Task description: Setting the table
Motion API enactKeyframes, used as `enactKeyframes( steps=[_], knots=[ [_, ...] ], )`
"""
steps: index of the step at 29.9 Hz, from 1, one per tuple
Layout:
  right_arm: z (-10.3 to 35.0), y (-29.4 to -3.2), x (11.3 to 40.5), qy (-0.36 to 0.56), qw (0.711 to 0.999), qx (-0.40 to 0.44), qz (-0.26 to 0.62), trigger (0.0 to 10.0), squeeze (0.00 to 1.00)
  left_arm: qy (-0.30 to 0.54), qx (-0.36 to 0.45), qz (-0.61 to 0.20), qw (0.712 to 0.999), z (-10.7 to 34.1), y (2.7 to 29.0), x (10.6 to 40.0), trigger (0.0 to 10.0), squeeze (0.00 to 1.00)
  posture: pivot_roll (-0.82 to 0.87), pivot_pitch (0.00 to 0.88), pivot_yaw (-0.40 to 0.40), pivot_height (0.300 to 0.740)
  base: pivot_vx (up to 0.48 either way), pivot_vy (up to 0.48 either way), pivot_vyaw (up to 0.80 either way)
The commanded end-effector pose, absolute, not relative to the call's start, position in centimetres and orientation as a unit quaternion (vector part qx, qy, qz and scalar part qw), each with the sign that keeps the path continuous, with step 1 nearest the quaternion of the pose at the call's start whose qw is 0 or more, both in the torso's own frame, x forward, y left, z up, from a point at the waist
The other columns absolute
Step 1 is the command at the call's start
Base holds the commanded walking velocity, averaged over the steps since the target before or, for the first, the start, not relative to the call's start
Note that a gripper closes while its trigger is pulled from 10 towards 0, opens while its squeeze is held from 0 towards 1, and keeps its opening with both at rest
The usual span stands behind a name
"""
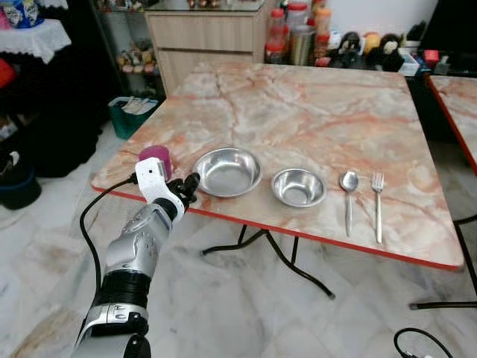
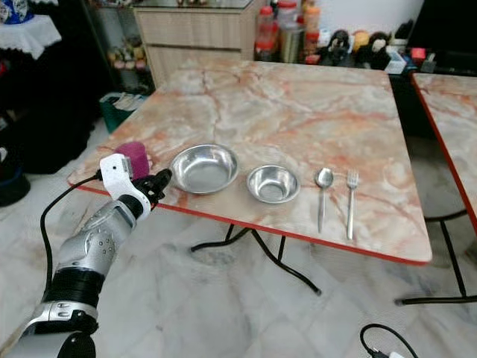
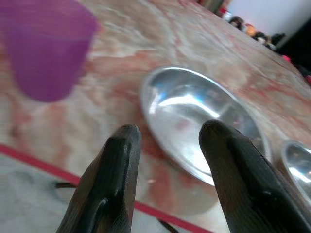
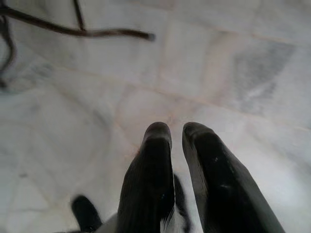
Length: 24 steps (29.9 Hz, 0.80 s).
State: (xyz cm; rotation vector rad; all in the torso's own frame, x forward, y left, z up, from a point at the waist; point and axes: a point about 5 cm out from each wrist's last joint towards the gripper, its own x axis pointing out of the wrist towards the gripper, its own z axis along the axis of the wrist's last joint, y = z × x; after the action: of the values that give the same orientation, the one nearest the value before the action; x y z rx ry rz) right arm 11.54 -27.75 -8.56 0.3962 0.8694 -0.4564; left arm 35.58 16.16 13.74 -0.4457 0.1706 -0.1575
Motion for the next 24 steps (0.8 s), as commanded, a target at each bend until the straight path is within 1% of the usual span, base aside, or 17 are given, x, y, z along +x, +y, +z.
enactKeyframes(
  steps=[1, 3, 17, 22, 24],
  knots=[
    [-8.65, -28.01, 10.97, 0.415, 0.857, 0.197, -0.232, 10.0, 0.0, 0.062, -0.197, -0.097, 0.974, 14.72, 15.89, 35.6, 10.0, 0.0, 0.11, 0.002, 0.027, 0.74, 0.0, 0.0, -0.65],
    [-8.65, -28.0, 10.97, 0.415, 0.857, 0.197, -0.232, 10.0, 0.0, 0.061, -0.197, -0.098, 0.974, 14.8, 15.86, 35.61, 10.0, 0.0, 0.1, 0.001, 0.028, 0.74, 0.0, 0.0, -0.77],
    [-8.61, -28.04, 10.98, 0.412, 0.859, 0.193, -0.233, 10.0, 0.0, 0.057, -0.194, -0.106, 0.974, 15.02, 15.69, 35.63, 10.0, 0.0, 0.1, 0.0, 0.031, 0.74, 0.0, 0.0, 0.0],
    [-8.65, -27.98, 10.95, 0.411, 0.858, 0.2, -0.235, 10.0, 0.0, 0.056, -0.194, -0.107, 0.973, 15.08, 15.73, 35.67, 10.0, 0.0, 0.11, 0.0, 0.031, 0.74, 0.0, 0.37, -0.69],
    [-8.62, -27.99, 10.99, 0.409, 0.86, 0.198, -0.234, 10.0, 0.0, 0.056, -0.194, -0.108, 0.973, 15.13, 15.73, 35.69, 10.0, 0.0, 0.1, 0.0, 0.032, 0.74, 0.0, 0.371, 0.0]
  ],
)
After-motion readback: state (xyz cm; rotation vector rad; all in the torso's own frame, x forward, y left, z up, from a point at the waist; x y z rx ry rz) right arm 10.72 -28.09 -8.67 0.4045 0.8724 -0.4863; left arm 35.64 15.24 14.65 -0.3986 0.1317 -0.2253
